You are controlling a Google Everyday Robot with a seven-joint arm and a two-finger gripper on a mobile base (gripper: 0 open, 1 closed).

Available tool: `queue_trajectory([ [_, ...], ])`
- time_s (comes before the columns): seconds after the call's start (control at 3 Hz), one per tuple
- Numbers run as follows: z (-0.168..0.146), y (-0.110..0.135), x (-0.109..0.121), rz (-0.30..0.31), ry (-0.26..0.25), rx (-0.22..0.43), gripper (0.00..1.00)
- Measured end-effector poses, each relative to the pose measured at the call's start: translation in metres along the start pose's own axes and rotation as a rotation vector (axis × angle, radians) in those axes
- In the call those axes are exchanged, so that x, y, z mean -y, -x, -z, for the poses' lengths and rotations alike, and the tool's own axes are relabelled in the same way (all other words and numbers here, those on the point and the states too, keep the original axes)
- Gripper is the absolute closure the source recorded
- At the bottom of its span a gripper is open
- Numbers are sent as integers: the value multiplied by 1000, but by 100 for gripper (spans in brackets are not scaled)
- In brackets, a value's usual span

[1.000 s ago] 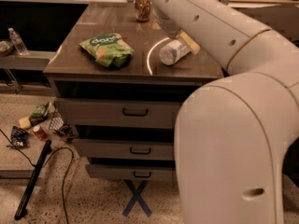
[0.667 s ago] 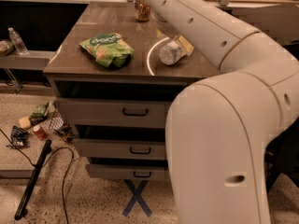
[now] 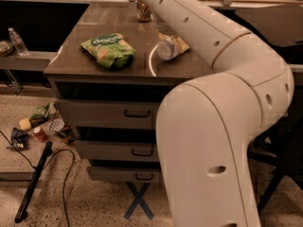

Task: Move blue plastic bottle near orange can

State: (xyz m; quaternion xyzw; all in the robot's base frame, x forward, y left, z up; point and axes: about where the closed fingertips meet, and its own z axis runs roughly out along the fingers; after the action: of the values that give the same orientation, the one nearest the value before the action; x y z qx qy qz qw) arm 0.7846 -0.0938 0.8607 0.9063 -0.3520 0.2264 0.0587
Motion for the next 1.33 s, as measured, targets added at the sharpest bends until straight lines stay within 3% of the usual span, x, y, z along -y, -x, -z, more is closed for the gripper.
queue_trajectory([
  [0.33,18,-3,18,61,-76,-19,96],
  [0.67,44,-13,42,152,-210,-68,100],
  [1.0,67,-22,78,262,-390,-110,100],
  [1.33,81,-21,110,365,-530,-101,100],
])
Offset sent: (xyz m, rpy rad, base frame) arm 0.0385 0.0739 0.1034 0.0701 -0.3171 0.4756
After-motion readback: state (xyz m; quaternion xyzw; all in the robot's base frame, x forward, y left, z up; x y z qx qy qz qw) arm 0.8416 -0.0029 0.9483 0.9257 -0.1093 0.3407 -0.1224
